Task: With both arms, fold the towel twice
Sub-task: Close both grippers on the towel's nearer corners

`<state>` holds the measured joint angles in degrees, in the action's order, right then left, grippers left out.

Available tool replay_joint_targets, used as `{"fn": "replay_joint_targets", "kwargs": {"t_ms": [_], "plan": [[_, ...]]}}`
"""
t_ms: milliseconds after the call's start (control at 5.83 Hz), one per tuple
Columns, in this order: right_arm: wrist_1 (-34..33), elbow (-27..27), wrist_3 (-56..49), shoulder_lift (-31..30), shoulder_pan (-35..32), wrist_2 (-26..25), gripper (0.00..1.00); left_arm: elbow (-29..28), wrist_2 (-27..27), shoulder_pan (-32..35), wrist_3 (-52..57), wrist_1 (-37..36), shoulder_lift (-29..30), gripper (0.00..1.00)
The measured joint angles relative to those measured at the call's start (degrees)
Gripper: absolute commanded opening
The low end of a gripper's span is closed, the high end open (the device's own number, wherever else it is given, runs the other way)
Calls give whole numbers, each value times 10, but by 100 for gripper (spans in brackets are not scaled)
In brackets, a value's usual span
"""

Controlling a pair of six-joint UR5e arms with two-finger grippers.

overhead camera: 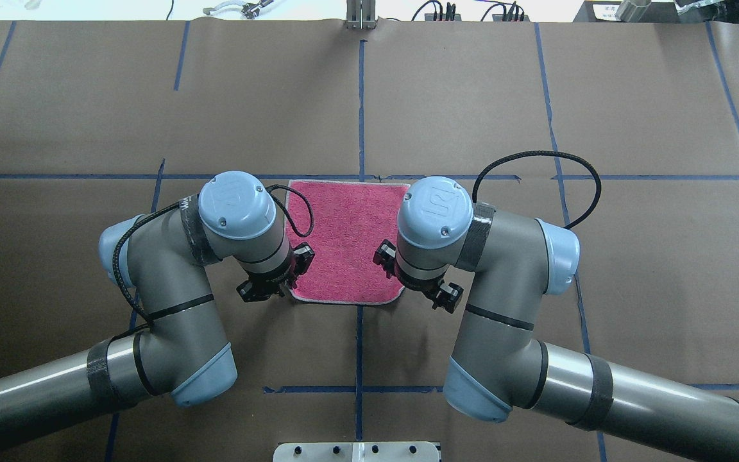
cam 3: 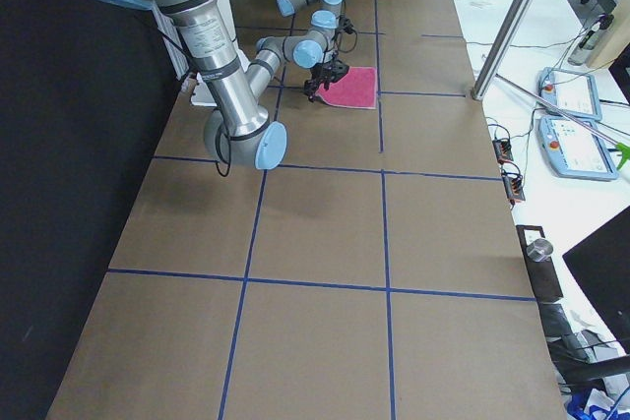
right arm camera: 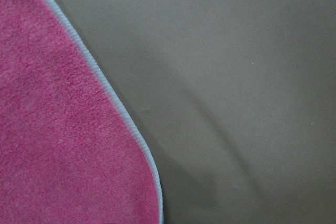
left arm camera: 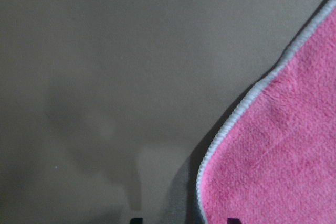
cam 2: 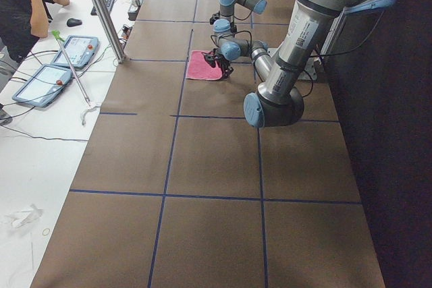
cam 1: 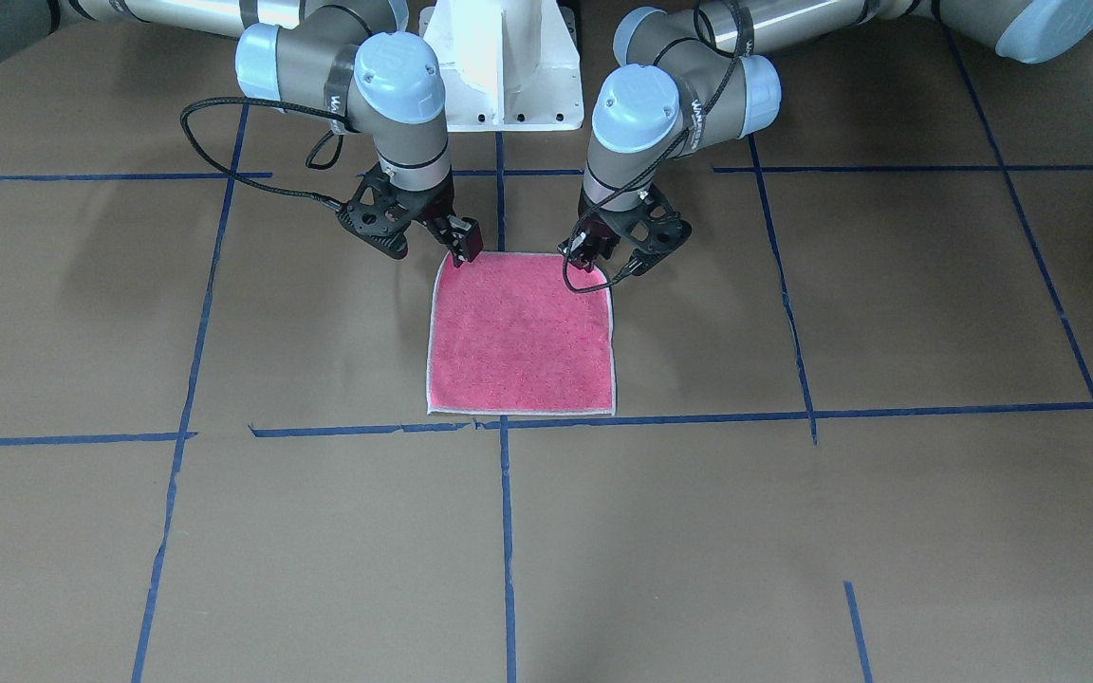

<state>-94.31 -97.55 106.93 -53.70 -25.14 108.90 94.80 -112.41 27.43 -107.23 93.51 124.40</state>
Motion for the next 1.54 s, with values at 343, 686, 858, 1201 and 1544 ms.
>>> {"fn": "replay_joint_targets", "kwargs": {"t_ms": [343,686,858,1201,1544], "plan": [[0,0,-1,-1,0,0,100,0,0,0,8,0,0,7],[8,7,-1,-1,3,-2,100,0,0,0,10,0,1,7],[41,30,8,-1,7,-4,100,0,1,0,10,-1,1,7],[103,63,30,4,9,-3,100,1,7,0,10,-1,2,7],[75,32,34,0,9,-3,100,1,8,0,10,0,3,7]]}}
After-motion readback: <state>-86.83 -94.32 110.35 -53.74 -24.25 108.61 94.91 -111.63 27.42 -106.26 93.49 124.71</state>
